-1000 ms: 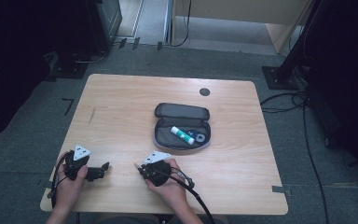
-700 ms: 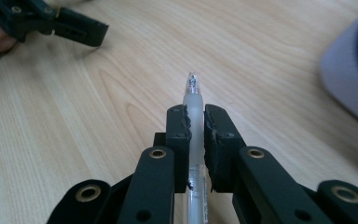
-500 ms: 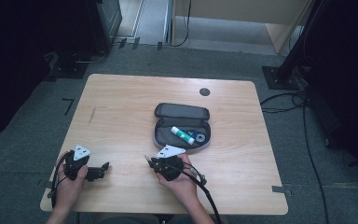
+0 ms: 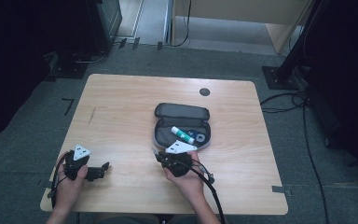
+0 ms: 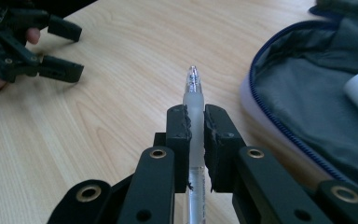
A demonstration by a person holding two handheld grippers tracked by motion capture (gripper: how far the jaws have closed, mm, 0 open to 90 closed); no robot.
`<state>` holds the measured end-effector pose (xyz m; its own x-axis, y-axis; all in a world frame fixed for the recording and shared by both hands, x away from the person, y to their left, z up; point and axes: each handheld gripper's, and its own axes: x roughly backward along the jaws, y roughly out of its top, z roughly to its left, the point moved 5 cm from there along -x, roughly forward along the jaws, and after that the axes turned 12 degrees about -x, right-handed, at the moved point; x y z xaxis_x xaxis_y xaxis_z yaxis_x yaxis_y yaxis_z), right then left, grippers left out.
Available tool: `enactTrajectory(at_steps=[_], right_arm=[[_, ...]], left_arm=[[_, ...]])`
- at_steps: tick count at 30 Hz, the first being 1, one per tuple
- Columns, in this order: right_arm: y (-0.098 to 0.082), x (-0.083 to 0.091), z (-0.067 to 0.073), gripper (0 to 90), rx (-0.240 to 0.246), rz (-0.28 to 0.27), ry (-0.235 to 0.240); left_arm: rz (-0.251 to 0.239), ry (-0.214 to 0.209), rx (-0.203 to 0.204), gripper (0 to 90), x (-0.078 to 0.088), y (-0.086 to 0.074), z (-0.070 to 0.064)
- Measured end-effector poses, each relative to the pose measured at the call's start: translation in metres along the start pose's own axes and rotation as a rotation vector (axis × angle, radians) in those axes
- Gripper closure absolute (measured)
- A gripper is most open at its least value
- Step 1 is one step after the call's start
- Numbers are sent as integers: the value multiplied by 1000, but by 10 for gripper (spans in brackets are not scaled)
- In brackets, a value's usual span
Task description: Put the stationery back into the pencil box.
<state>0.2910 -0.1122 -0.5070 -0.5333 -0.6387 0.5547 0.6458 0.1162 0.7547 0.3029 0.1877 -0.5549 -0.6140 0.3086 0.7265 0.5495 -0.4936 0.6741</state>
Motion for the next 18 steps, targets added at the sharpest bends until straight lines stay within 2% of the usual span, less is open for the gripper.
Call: enactTrajectory(at_steps=[18], right_arm=[[28,27,-26,815,-53,-139,-37]], left_arm=[[1,2,-3,0,0,0,0]])
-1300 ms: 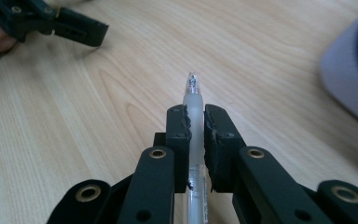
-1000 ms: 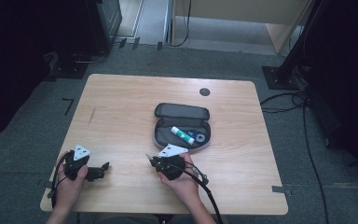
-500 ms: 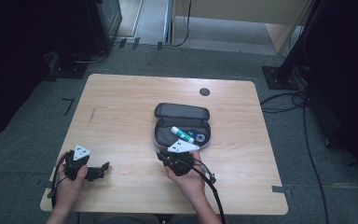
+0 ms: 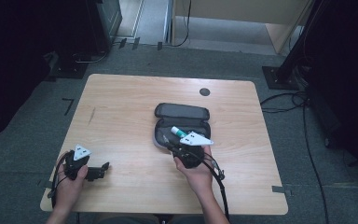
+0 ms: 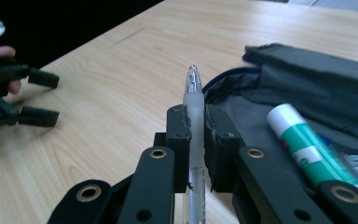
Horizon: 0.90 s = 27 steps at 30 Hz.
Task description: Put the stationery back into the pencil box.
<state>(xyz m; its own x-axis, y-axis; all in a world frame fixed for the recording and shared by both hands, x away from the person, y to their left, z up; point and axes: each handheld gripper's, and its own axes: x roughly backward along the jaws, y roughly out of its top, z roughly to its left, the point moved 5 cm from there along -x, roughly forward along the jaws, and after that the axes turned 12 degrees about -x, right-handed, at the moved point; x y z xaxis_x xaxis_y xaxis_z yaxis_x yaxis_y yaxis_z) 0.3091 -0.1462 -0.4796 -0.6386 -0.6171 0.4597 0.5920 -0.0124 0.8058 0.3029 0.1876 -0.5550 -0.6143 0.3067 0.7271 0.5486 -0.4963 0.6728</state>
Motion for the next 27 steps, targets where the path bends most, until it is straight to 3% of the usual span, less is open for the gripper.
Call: enactTrajectory(at_steps=[19,27], right_arm=[[40,-4,-27,815,-6,-49,-50],[58,-11,-49,815,14,-64,-77]], left_arm=[[0,0,1,0,0,0,0],[0,1,0,0,0,0,0]])
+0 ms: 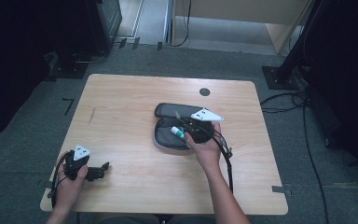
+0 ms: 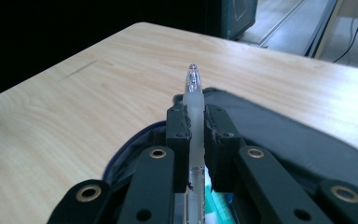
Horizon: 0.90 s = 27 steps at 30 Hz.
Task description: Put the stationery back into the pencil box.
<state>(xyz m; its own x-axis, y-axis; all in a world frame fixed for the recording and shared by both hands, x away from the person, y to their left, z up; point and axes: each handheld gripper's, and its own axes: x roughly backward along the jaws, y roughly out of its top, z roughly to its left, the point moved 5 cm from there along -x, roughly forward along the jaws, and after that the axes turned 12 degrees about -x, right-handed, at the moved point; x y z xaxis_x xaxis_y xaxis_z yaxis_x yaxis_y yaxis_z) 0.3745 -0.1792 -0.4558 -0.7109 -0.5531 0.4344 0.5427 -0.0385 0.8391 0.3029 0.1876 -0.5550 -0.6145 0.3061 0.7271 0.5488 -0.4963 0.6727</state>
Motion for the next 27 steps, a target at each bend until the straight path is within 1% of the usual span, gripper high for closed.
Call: enactTrajectory(at_steps=[3,6,9,16,18,20,23,26,27], right_arm=[[5,-3,-7,815,4,-9,-1],[8,-8,-13,814,36,-15,-7],[7,-15,-19,814,59,-2,-9],[8,-22,-32,813,105,12,-20],[7,-24,-34,813,111,21,-11],[4,-27,-35,813,137,38,-5],[-1,-31,-34,813,163,60,1],[-6,-35,-34,812,164,85,17],[-8,-36,-33,812,173,99,21]], left_arm=[[0,1,-1,0,0,0,0],[-1,0,1,0,0,0,0],[-1,-1,2,0,0,0,0],[-1,-1,1,0,0,0,0],[-1,0,0,0,0,0,0],[-1,0,1,0,0,0,0],[-1,-1,1,0,0,0,0],[-1,0,1,0,0,0,0],[-1,0,1,0,0,0,0]])
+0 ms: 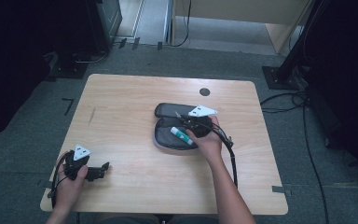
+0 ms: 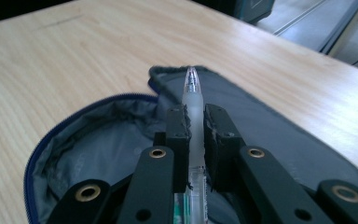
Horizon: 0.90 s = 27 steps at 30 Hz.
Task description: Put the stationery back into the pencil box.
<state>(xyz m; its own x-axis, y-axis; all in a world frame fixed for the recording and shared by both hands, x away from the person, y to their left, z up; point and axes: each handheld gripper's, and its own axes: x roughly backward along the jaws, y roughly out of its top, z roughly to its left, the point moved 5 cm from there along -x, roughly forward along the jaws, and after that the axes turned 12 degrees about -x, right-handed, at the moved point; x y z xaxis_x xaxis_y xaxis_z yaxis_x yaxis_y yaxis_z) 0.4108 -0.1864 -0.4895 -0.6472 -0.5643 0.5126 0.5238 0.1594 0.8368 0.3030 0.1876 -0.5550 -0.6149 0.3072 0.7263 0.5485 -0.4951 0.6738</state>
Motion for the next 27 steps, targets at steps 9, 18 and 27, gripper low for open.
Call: enactTrajectory(at_steps=[9,18,27], right_arm=[[-12,-12,6,803,17,84,46],[-12,-10,9,721,-23,100,55],[-11,4,9,706,-41,76,40]], left_arm=[[-1,-1,1,0,0,0,0],[-1,-3,2,0,0,0,0],[-1,-2,2,0,0,0,0]])
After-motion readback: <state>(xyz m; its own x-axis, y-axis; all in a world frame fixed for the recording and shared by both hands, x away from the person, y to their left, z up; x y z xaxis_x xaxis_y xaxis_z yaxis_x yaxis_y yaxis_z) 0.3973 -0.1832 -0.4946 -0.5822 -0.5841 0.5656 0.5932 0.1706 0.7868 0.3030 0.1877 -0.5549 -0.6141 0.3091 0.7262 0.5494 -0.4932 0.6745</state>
